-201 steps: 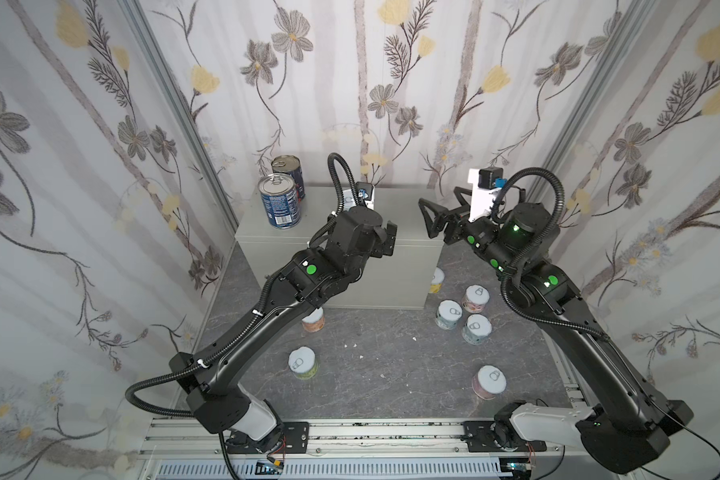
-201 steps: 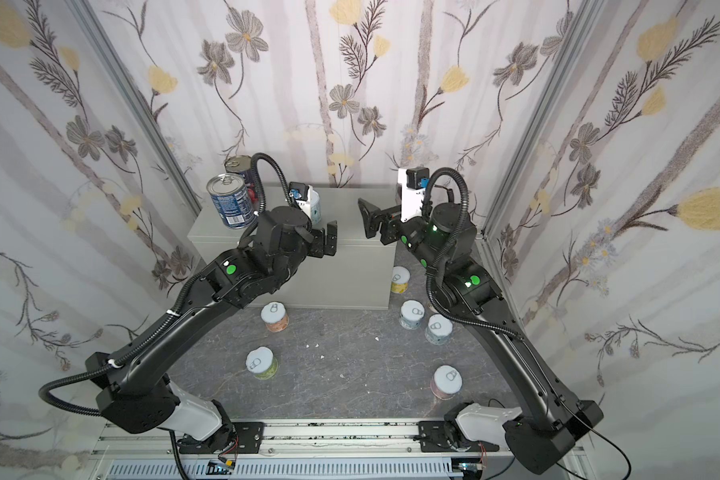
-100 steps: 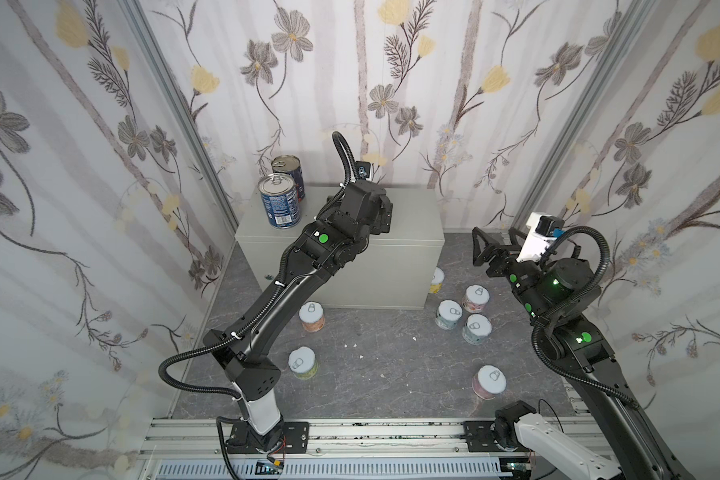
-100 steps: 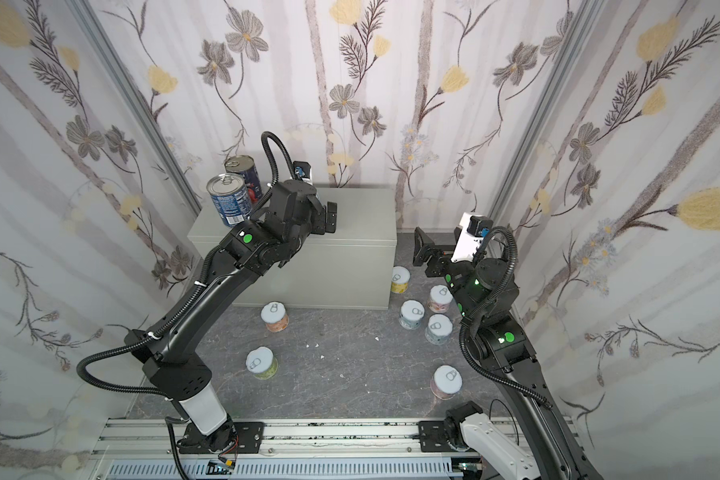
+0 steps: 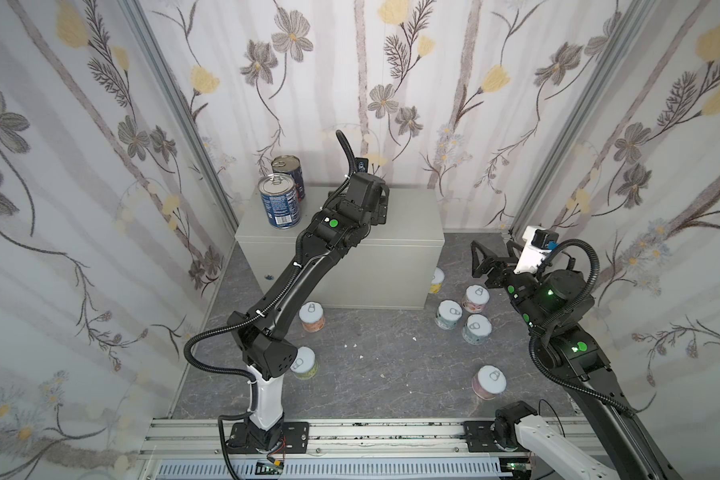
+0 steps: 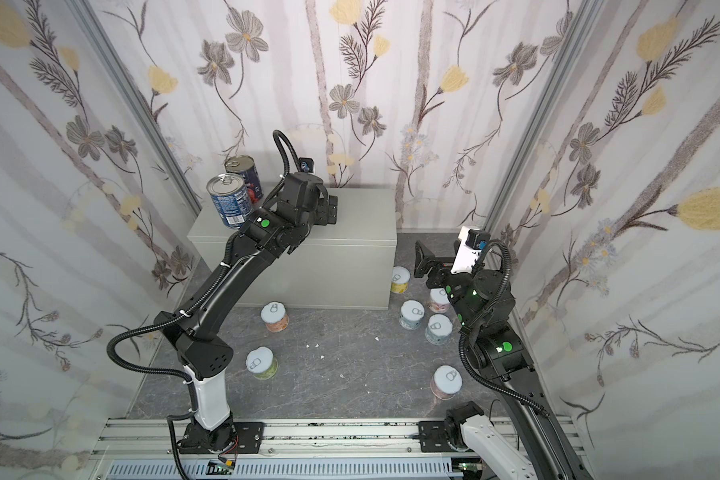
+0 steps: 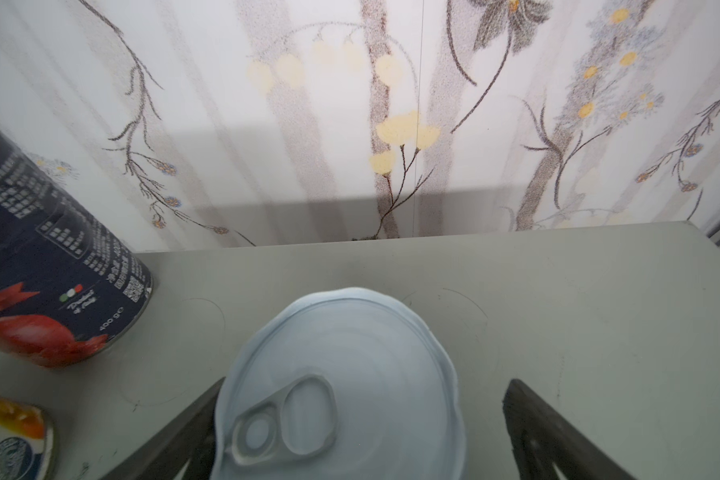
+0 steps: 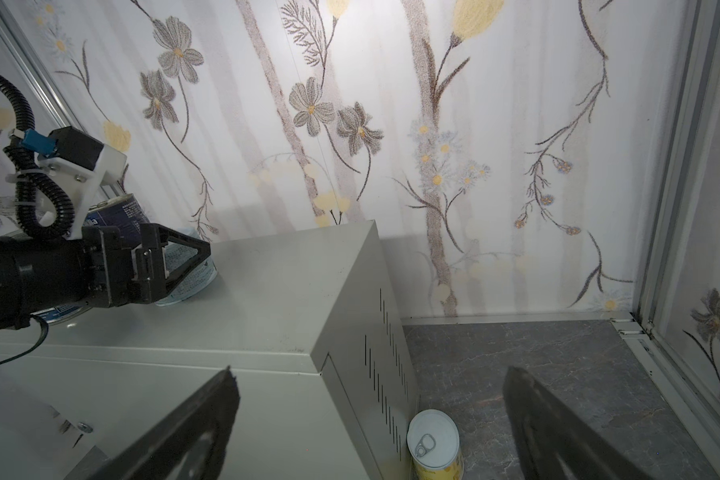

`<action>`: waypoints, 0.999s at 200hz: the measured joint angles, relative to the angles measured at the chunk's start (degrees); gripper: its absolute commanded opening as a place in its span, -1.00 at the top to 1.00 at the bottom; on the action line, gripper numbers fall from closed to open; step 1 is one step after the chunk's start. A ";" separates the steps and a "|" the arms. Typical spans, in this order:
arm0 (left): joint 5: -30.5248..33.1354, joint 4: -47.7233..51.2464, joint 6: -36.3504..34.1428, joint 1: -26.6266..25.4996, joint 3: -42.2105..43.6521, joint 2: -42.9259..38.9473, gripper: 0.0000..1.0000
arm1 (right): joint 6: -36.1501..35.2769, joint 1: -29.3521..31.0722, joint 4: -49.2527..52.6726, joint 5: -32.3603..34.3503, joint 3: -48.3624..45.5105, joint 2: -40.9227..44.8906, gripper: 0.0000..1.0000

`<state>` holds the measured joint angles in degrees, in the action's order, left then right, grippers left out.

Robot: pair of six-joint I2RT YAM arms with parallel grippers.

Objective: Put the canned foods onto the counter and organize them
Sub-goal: 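Grasp the white-lidded can on the cabinet top with the left gripper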

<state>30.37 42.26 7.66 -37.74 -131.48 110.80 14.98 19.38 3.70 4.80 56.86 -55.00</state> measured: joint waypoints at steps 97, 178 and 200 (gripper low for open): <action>1.09 -0.04 -0.39 1.31 -5.68 5.11 -0.93 | 0.15 -0.11 -1.42 -2.08 -0.76 -0.83 -0.99; 1.84 -0.57 -1.92 2.38 -6.99 6.60 -0.64 | 0.46 -0.15 -2.05 -4.44 -1.38 -1.49 -0.99; 2.25 -1.11 -2.84 2.93 -7.26 6.91 -0.58 | 0.57 -0.13 -2.14 -4.48 -1.40 -1.60 -0.99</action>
<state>32.62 41.15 4.82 -34.81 -138.74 117.71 15.55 19.25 1.56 0.32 55.46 -56.60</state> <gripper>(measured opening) 0.805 0.996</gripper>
